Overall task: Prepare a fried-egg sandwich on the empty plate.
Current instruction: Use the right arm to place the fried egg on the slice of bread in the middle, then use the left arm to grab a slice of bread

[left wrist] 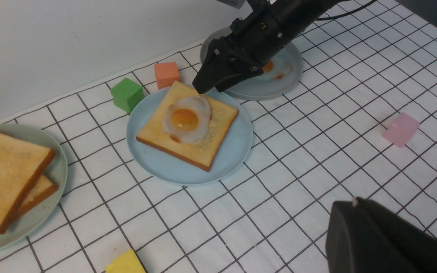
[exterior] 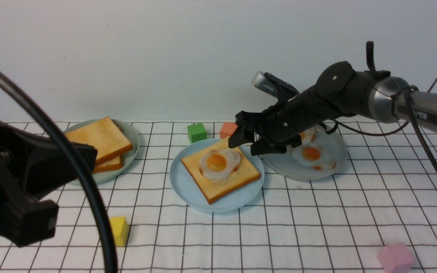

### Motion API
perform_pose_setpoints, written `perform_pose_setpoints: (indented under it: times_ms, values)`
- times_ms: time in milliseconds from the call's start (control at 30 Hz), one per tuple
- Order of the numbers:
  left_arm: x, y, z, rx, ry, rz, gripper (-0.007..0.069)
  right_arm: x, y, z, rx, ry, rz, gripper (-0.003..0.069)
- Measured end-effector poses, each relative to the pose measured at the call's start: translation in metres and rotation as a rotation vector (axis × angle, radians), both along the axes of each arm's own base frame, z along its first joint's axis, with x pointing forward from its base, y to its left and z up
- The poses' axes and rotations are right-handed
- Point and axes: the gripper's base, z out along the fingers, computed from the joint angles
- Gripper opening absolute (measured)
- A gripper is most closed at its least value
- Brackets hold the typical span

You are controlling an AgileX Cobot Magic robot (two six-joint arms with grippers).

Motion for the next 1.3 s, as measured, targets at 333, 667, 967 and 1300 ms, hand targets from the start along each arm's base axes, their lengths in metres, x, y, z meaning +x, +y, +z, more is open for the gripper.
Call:
perform_pose_setpoints:
  times_ms: [333, 667, 967, 1300]
  values:
    - [0.06, -0.036, -0.057, 0.151, 0.321, 0.081, -0.0009, -0.104, -0.042, 0.147, -0.38, -0.117, 0.121, 0.0109]
    - [0.165, -0.002, -0.106, 0.23, 0.513, 0.287, -0.0013, -0.233, -0.066, 0.178, -0.41, -0.248, 0.142, -0.0008]
    - [0.262, 0.041, -0.147, 0.287, 0.609, 0.377, -0.0011, -0.305, -0.094, 0.183, -0.339, -0.387, 0.125, 0.0008]
    - [0.314, 0.045, -0.161, 0.426, 0.537, 0.36, 0.0221, -0.309, -0.096, 0.18, -0.344, -0.377, 0.129, 0.0014]
